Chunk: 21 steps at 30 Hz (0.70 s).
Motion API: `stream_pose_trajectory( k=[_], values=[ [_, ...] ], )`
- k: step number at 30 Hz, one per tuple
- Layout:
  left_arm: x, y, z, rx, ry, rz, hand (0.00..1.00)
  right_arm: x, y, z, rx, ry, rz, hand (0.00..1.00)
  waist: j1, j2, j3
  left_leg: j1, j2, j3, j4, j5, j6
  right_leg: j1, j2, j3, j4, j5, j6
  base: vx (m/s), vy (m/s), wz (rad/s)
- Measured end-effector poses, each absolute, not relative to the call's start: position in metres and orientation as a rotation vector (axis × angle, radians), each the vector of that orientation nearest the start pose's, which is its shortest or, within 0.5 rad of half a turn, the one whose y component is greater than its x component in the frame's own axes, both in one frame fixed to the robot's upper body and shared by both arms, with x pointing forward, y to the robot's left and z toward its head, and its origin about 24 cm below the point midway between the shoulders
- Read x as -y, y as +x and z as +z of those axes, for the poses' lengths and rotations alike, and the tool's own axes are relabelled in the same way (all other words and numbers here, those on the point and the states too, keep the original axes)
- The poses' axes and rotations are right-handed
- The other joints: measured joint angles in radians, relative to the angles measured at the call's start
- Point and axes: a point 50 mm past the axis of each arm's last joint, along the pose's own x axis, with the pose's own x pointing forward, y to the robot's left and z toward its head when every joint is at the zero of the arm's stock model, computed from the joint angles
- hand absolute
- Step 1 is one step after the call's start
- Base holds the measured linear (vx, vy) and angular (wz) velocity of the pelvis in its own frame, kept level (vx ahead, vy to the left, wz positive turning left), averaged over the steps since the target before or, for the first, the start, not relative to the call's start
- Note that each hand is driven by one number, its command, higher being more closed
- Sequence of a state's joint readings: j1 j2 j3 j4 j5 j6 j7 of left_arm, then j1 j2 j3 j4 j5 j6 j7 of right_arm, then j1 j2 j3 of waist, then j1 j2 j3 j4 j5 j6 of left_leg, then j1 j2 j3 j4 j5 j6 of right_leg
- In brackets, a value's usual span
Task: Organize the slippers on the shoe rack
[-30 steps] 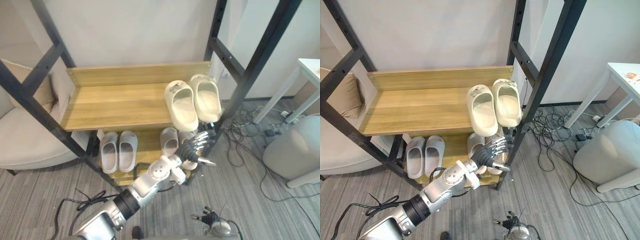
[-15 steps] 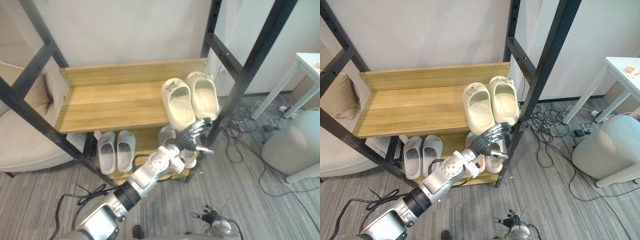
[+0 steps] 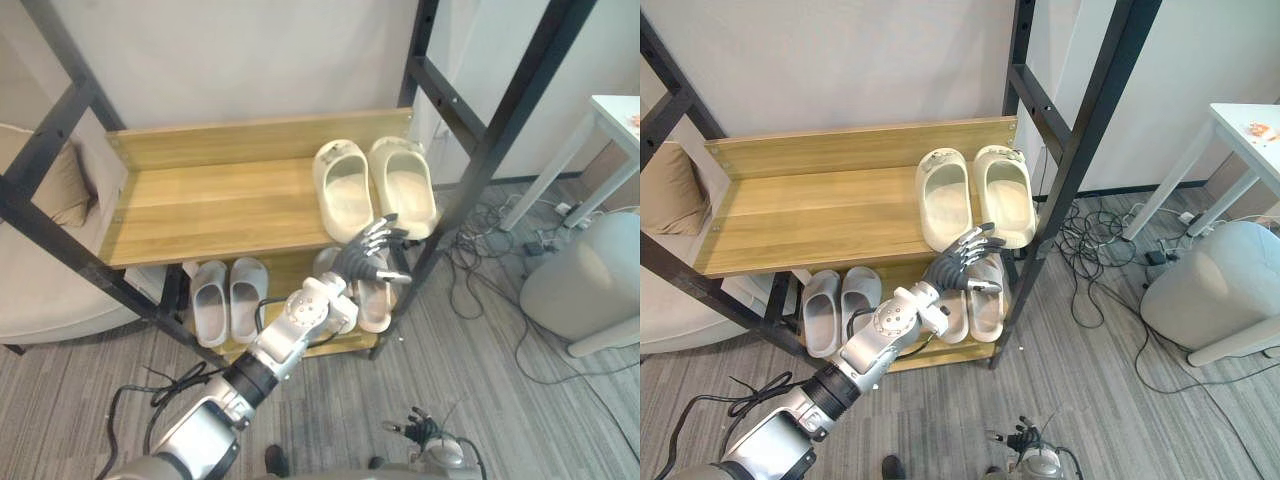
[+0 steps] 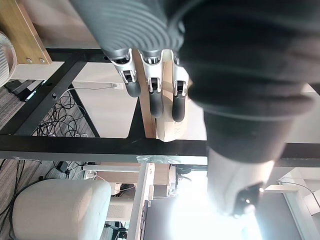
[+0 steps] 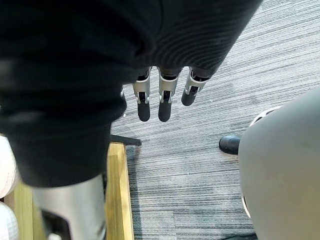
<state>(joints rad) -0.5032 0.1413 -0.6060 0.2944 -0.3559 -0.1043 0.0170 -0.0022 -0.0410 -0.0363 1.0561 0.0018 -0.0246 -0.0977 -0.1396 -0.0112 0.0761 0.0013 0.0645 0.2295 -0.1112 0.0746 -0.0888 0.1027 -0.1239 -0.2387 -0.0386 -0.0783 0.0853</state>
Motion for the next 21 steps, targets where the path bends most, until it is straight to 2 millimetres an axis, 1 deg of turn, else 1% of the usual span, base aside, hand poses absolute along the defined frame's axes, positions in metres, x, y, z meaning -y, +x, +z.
stream_pose_trajectory(
  k=[5,21],
  values=[
    [-0.0162,0.3035,0.0907,0.138,0.020,-0.638,0.00,0.1741,0.1288,-0.1545,-1.026,-0.067,-0.145,0.00,-0.001,0.000,0.000,0.000,0.000,0.001,0.000,0.000,0.000,-0.001,0.000,0.000,0.001,0.001,0.001,0.00,0.000,0.00],
    [-0.0108,0.3021,0.0907,0.130,-0.017,-0.628,0.00,0.1764,0.1281,-0.1547,-1.029,-0.057,-0.163,0.00,0.001,0.000,0.001,0.000,-0.001,-0.003,0.000,0.000,0.000,0.002,-0.001,-0.003,0.000,0.001,0.000,0.00,0.000,0.00]
  ],
)
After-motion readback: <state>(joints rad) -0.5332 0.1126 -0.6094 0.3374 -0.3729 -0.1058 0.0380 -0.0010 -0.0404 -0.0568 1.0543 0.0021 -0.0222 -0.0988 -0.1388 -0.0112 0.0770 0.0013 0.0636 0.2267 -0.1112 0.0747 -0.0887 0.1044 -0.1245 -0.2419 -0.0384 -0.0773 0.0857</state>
